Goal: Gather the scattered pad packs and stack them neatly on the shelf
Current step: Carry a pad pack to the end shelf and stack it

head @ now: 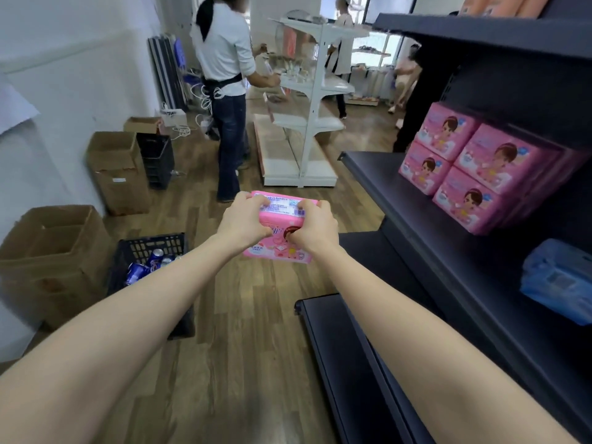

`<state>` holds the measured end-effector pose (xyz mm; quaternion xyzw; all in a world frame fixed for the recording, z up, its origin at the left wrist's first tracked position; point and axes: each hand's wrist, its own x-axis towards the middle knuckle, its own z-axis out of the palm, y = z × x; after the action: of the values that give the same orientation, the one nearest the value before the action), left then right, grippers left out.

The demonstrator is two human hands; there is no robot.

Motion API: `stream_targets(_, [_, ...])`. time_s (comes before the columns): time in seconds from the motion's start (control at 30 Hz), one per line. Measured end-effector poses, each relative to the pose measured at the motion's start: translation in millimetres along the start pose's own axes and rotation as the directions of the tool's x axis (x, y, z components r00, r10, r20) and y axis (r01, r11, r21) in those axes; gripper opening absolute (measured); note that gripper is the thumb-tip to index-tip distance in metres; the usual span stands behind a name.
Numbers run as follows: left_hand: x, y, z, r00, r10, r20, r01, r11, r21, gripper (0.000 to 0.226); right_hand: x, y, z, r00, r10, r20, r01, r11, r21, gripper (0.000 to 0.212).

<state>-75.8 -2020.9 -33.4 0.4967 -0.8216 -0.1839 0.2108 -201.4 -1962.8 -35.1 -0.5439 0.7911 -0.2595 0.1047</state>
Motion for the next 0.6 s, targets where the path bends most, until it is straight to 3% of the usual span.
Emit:
stream_targets(0.3, [82.6,-31.4,-14.6,0.993,0.114,0.04,-0.114,0.993,-0.006,0.064,66.1,-29.0,15.0,0.99,0.115,-0.079,-0.116,0.993,0.0,0.052])
stream_targets(0.6, [128.9,-18.2,0.2,0.973,0.216,0.083,-0.21,0.975,-0.07,0.062,93.6,-17.8,6.4,0.962,0.208,-0.176,-0.212,0.977,-0.005,0.049])
